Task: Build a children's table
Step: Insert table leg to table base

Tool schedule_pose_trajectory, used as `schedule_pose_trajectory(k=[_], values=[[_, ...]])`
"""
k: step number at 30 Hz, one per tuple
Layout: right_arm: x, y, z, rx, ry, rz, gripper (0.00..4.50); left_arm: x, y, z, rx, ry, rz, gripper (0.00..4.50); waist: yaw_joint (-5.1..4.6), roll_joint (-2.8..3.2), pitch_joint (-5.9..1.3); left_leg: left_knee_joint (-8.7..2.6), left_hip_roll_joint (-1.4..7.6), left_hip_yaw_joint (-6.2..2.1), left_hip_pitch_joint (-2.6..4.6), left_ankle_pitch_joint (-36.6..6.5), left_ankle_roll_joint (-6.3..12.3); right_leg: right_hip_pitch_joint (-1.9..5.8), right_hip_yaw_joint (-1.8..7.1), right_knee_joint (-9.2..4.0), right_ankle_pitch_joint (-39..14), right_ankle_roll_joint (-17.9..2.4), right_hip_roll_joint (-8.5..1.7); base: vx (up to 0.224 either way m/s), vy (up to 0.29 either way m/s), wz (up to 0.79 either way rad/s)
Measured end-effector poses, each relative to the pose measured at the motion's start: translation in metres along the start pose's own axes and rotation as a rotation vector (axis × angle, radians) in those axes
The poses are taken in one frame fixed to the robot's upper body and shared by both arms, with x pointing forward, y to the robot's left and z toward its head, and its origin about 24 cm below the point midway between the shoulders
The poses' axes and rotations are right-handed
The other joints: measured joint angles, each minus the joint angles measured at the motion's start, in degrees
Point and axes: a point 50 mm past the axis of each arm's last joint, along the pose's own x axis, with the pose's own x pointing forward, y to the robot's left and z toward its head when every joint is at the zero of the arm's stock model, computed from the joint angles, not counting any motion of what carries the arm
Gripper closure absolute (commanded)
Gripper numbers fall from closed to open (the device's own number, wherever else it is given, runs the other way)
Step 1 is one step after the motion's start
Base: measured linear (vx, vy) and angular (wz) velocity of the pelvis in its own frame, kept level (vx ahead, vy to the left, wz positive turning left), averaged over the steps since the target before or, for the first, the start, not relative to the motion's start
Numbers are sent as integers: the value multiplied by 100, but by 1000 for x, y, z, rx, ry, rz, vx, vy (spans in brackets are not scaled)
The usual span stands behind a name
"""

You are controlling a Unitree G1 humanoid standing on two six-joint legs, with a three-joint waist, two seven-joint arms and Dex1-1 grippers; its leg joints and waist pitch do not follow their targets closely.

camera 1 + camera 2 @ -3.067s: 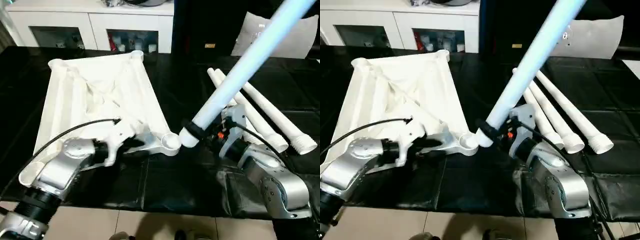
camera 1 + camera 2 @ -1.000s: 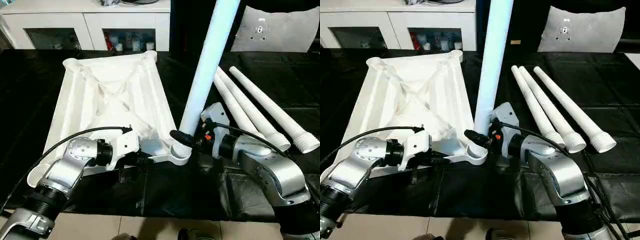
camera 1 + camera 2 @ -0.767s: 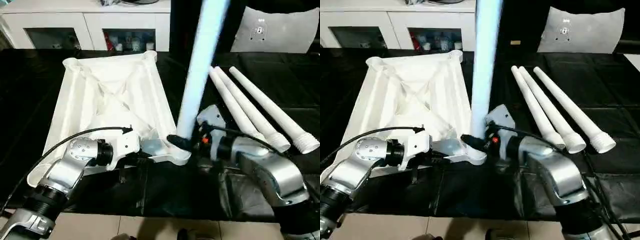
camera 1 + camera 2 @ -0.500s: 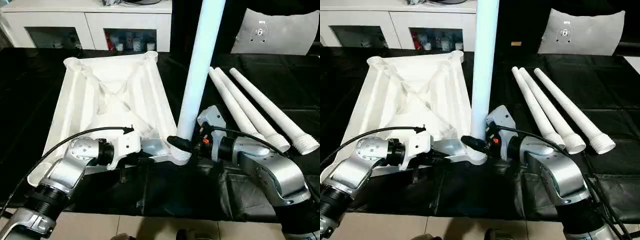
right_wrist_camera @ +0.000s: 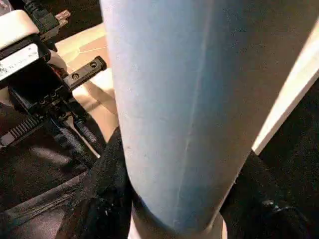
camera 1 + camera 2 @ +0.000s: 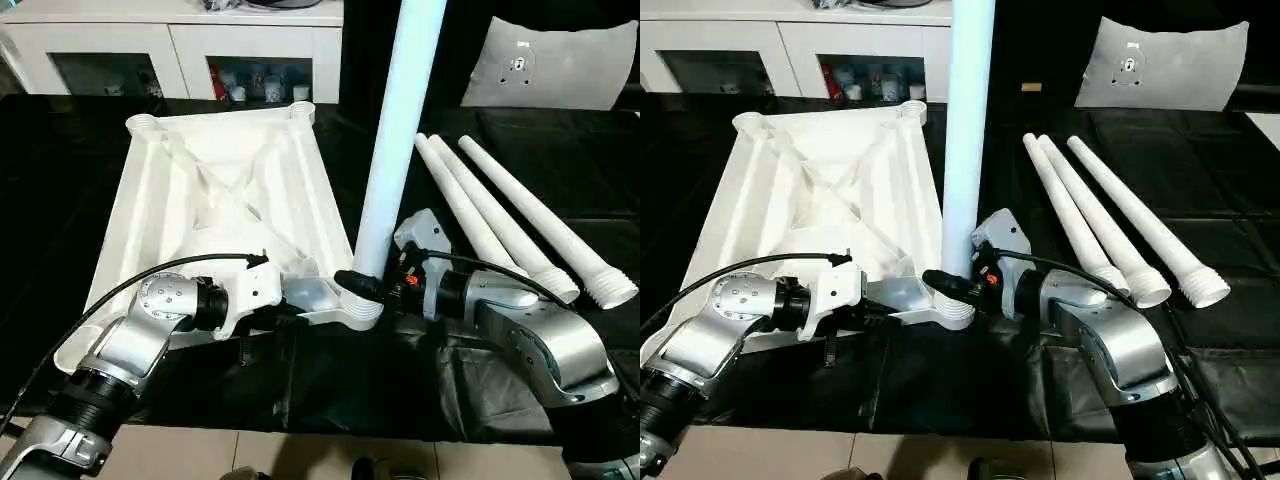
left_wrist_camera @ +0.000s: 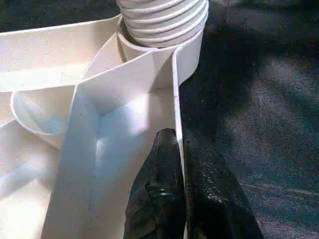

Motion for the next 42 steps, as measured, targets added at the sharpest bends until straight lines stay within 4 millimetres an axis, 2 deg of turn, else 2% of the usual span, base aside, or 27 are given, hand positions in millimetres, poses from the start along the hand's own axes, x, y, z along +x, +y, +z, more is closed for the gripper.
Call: schedule_pose_trajectory(k=[11,20,25,30,37,42], values=[[1,-1,-1,-19,-7,16,260,-1,0,0,3,4,2,450,1,3,-2,1,1,0,1,0,-1,1,-1,1,0,0,-1,0,0,0],[4,-8,-5,66,-45,-1,260,-1,0,0,3,4,-1,450,4,16,-5,2,2,0,-2,-1,-1,2,-3,2,1,-2,-2,0,0,0],[0,-8,-5,-7,-18,21,260,0,1,0,9,10,0,450,20,14,-6,2,2,0,-1,-1,0,3,-3,2,1,-2,-2,0,0,0],[4,-8,-5,-35,-26,18,260,-1,1,0,10,11,2,450,13,11,-4,3,2,0,-1,-1,-1,3,-3,2,1,-2,-2,0,0,0],[8,-8,-8,-6,-63,-5,260,-1,1,0,10,14,7,450,2,5,-1,8,2,1,-1,-2,-5,4,-3,2,1,-2,-3,0,0,0],[2,-8,-15,32,-102,-22,260,0,1,1,15,14,7,450,11,7,-2,6,1,1,-1,-2,-2,5,-3,2,1,-2,-4,0,0,0]])
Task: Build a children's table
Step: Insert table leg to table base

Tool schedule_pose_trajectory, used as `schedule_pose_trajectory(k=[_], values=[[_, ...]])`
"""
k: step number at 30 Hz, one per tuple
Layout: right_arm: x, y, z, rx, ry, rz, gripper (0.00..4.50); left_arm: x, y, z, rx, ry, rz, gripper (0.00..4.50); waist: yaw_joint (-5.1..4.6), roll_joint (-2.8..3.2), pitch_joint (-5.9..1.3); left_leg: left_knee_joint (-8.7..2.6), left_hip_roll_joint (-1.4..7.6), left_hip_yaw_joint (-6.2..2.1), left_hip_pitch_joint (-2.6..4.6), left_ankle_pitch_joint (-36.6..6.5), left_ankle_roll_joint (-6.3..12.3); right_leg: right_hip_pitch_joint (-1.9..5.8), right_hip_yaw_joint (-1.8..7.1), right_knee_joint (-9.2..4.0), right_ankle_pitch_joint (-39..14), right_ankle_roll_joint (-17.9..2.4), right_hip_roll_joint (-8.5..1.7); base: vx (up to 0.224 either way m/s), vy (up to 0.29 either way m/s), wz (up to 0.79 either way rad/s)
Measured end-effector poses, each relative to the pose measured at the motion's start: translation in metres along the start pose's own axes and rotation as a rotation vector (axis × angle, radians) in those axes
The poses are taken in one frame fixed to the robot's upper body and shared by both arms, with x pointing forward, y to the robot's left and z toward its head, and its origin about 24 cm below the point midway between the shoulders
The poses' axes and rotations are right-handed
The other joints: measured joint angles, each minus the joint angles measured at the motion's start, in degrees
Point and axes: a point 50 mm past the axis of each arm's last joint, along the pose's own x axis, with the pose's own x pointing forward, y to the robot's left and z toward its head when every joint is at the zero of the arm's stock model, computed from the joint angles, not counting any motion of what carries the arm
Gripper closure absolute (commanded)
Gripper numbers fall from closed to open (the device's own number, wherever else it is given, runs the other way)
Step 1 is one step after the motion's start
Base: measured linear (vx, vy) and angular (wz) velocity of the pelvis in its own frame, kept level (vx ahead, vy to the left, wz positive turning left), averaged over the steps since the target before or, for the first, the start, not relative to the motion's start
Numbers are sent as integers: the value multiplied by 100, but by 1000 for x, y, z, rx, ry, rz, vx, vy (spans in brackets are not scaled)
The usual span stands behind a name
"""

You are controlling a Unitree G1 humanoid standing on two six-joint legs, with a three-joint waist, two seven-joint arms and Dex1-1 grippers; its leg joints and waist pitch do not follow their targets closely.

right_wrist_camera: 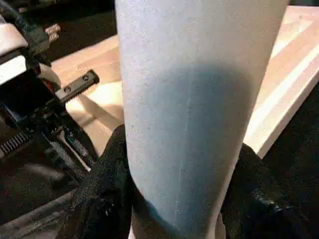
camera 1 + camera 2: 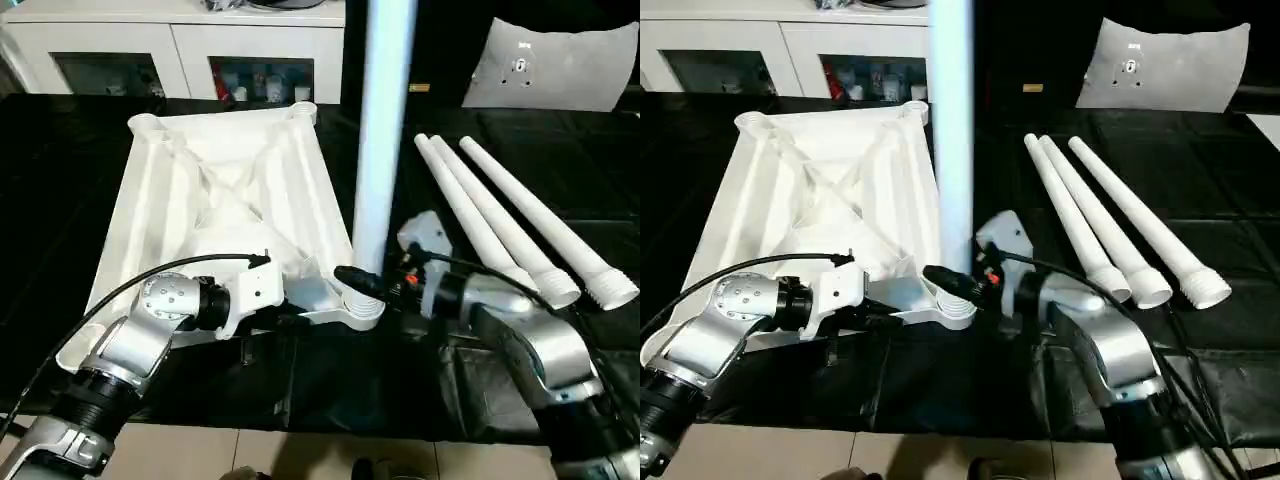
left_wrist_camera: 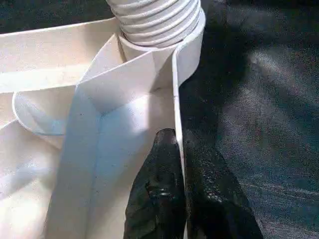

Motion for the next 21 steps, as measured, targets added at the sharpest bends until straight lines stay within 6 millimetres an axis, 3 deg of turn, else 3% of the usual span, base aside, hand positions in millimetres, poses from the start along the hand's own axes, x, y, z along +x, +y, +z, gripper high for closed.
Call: schedule_pose_trajectory(k=[11,18,21], values=[[-13,2,-22,85,-108,-66,261,2,-1,0,-4,-2,-4,450,32,24,-15,-2,-1,0,4,-11,-6,6,0,-3,-2,2,-2,0,0,0],[-16,6,-23,-43,-84,-57,261,4,-1,-1,-11,-6,-6,450,30,49,-35,-1,-4,0,7,-14,-5,12,-1,-7,-4,6,-4,0,0,0],[-15,9,-22,-139,-43,-35,261,4,0,-3,-9,-1,-5,450,13,26,-56,0,-3,0,14,-14,-6,17,-2,-6,-4,6,-4,0,0,0]])
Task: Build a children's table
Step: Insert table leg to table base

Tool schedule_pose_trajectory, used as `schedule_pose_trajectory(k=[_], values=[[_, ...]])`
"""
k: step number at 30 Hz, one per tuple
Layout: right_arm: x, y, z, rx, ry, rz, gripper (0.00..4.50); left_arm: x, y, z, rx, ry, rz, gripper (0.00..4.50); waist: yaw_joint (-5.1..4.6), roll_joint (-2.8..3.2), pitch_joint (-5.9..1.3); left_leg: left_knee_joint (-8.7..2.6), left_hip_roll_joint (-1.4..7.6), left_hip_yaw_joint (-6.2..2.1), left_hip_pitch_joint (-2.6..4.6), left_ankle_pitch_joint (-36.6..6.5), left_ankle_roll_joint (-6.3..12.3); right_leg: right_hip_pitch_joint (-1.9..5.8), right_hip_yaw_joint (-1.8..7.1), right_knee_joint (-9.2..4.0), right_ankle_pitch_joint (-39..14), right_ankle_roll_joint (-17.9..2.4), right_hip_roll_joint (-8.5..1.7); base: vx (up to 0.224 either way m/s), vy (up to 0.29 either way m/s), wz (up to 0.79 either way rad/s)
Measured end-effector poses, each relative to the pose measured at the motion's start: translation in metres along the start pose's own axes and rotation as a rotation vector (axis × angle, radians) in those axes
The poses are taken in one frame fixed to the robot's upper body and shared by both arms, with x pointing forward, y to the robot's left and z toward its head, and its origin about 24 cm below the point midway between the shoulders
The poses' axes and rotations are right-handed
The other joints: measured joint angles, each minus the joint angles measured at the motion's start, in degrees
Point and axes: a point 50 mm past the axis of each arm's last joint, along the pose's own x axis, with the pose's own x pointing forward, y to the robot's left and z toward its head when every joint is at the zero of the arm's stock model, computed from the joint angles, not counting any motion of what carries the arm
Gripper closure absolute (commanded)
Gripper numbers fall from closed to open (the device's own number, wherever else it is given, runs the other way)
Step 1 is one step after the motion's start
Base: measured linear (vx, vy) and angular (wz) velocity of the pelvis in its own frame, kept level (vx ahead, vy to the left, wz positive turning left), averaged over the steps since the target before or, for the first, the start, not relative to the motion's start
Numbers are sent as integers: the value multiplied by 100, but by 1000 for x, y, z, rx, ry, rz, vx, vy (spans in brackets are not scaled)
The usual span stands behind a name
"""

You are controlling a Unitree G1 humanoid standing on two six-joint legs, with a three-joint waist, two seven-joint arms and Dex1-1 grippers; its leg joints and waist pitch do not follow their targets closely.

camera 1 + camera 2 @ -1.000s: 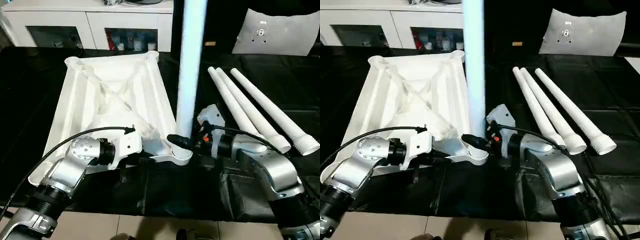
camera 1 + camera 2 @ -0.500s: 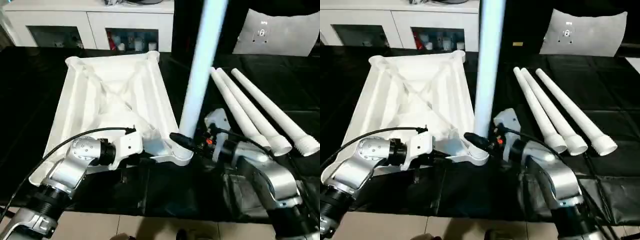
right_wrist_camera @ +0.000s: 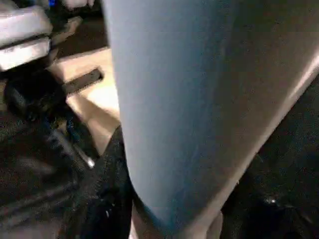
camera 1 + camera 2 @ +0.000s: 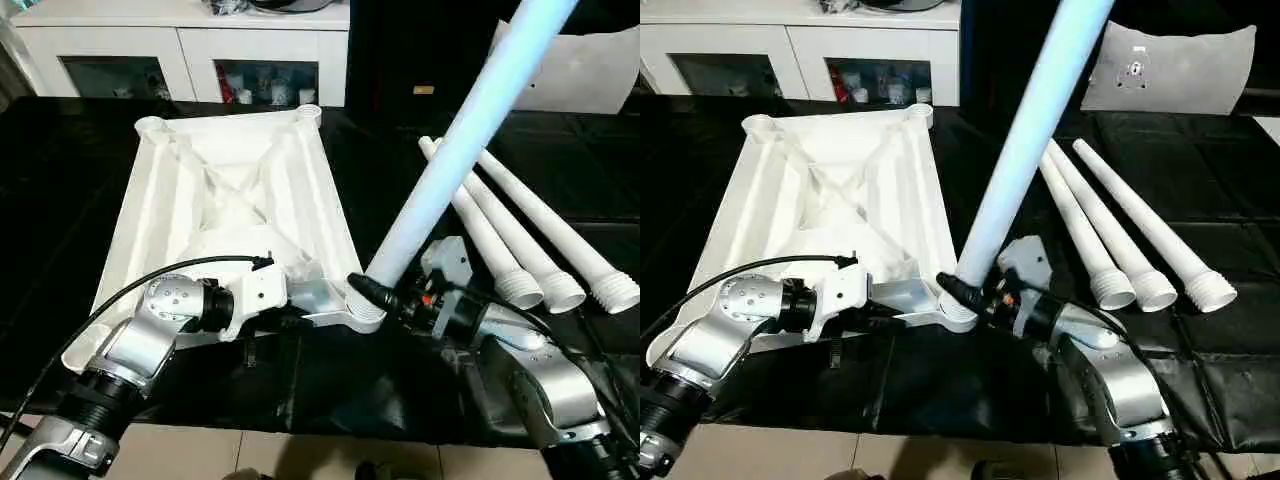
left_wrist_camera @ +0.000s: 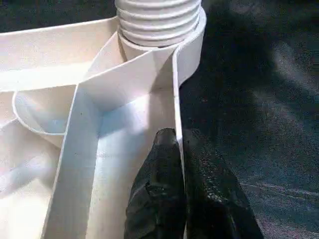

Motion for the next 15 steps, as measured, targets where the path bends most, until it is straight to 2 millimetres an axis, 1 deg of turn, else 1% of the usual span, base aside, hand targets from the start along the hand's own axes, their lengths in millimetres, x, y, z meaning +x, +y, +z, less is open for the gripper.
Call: schedule_pose_trajectory(k=[5,10,15], values=[[6,0,2,-61,43,39,261,0,2,-1,-3,7,4,450,-34,-22,-11,18,0,0,0,1,1,8,0,-3,-1,1,-4,0,0,0],[10,-3,7,-134,95,119,261,0,2,-1,0,13,-4,450,-35,-48,-26,17,-1,-1,-1,0,1,10,-1,-2,-1,1,-6,0,0,0],[14,-6,7,-135,101,150,261,-2,2,-2,-1,21,-8,450,-41,-74,-39,15,4,-1,1,1,1,9,-5,-1,-1,1,-3,0,0,0]])
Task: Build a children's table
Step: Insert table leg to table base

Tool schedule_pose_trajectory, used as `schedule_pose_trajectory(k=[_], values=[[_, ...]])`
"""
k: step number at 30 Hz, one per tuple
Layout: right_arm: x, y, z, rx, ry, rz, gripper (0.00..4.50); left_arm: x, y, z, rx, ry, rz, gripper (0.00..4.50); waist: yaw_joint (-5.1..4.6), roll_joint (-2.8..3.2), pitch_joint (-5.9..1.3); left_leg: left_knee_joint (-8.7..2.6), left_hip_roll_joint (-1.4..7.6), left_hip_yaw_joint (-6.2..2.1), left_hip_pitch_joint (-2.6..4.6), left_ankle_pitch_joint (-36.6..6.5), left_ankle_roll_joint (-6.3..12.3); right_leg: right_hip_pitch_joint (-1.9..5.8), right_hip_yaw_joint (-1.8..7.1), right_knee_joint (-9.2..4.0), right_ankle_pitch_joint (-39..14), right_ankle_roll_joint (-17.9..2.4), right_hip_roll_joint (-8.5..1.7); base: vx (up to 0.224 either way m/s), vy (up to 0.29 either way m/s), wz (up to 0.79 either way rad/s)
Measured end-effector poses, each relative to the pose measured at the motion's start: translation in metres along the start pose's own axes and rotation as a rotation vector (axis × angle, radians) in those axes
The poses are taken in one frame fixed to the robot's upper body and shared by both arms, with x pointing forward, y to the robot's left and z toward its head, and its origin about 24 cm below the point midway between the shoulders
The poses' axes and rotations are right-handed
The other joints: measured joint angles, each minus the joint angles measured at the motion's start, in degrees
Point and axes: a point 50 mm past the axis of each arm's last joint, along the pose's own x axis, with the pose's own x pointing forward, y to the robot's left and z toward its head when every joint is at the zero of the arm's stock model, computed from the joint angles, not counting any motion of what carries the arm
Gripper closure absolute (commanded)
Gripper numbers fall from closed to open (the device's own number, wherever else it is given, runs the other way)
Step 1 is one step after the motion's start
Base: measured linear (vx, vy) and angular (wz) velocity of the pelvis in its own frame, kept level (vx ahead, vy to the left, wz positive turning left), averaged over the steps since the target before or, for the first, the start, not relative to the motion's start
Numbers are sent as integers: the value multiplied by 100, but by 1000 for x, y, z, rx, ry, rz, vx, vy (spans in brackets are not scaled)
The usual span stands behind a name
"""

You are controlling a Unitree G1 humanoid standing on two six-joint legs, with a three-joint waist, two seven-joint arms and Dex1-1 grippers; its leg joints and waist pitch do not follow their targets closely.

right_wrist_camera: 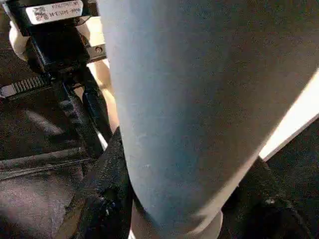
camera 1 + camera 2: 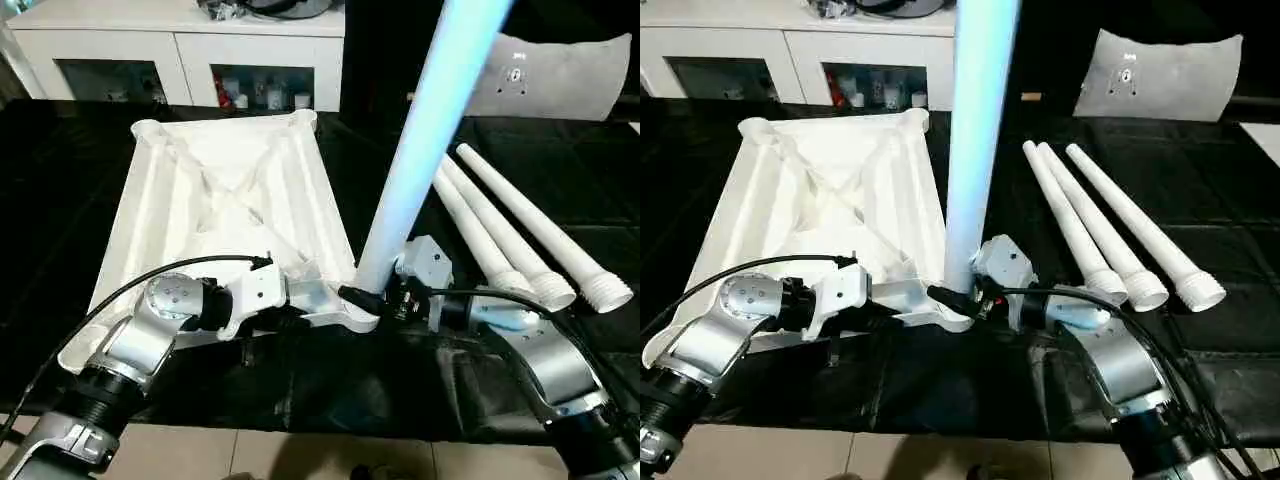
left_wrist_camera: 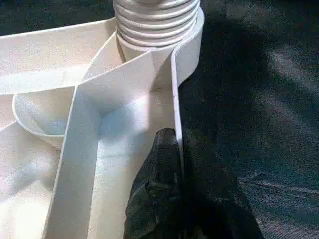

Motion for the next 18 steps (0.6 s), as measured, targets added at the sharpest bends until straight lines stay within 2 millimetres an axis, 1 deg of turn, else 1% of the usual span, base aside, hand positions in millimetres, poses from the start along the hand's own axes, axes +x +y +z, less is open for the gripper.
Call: schedule_pose_trajectory(k=[4,7,10,14,18], values=[[2,-2,0,19,-10,13,261,-2,1,0,4,5,-1,450,-31,-37,20,1,0,0,0,0,0,-1,0,-3,0,0,0,0,0,0],[3,-3,2,23,-14,22,261,-3,2,1,6,4,-8,450,-46,-51,41,1,0,0,0,0,-1,-2,1,-3,0,0,-1,0,0,0],[3,-7,4,31,-25,35,261,-5,5,4,16,5,-15,450,-67,-49,109,1,0,-1,-3,0,-1,-8,1,-6,0,0,-1,0,0,0],[4,-8,8,26,-34,49,261,-8,7,5,22,6,-22,450,-78,-34,167,-4,1,-1,-3,0,-1,-12,1,-5,0,0,-1,0,0,0],[3,-9,10,25,-45,60,261,-10,9,8,33,5,-30,450,-76,-38,230,-12,1,-1,-3,0,-1,-18,1,-6,-1,1,0,0,0,0]])
